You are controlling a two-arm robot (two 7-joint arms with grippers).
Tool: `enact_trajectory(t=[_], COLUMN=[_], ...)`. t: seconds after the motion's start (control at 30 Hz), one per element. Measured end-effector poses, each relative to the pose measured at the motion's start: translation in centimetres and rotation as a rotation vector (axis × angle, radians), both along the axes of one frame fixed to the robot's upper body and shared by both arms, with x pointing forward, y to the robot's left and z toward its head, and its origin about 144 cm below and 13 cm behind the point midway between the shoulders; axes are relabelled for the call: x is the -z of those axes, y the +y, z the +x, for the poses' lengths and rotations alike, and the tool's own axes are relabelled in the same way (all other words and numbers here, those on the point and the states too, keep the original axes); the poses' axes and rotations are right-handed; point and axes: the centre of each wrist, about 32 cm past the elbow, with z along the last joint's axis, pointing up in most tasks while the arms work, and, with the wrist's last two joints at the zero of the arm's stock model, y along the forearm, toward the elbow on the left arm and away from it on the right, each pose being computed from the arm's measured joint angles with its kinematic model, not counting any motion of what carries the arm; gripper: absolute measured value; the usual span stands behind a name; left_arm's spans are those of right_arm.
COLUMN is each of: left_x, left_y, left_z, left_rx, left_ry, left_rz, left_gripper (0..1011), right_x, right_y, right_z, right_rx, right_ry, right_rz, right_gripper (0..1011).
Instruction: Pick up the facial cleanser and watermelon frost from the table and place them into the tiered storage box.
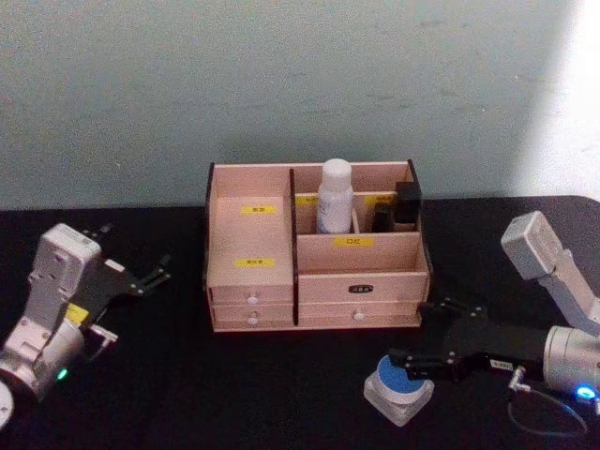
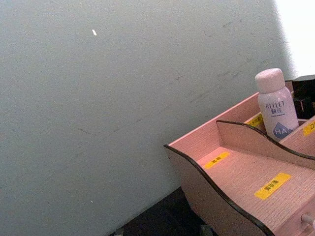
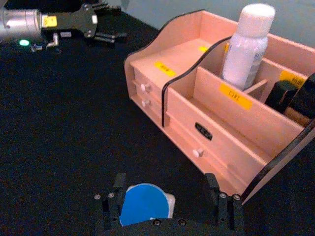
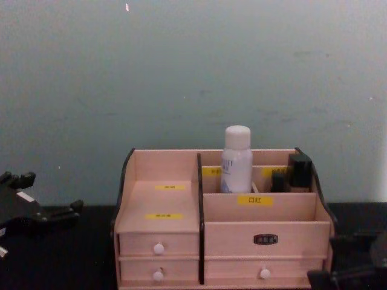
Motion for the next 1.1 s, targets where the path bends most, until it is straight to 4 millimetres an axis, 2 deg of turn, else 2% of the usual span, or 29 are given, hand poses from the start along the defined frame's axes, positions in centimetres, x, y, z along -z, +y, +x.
enact_trajectory(t=[1.1], left_x=[0.0], left_y=[0.0], left_z=[0.0], left_rx=[0.000], left_ry=[0.000], left_rz=[0.000], left_gripper=[1002], right_x=[1.8], right_y=[0.7], right_z=[0.0], right_rx=[-0.018], right_ry=[0.054], right_rz=[-0.042], right_gripper=[1002])
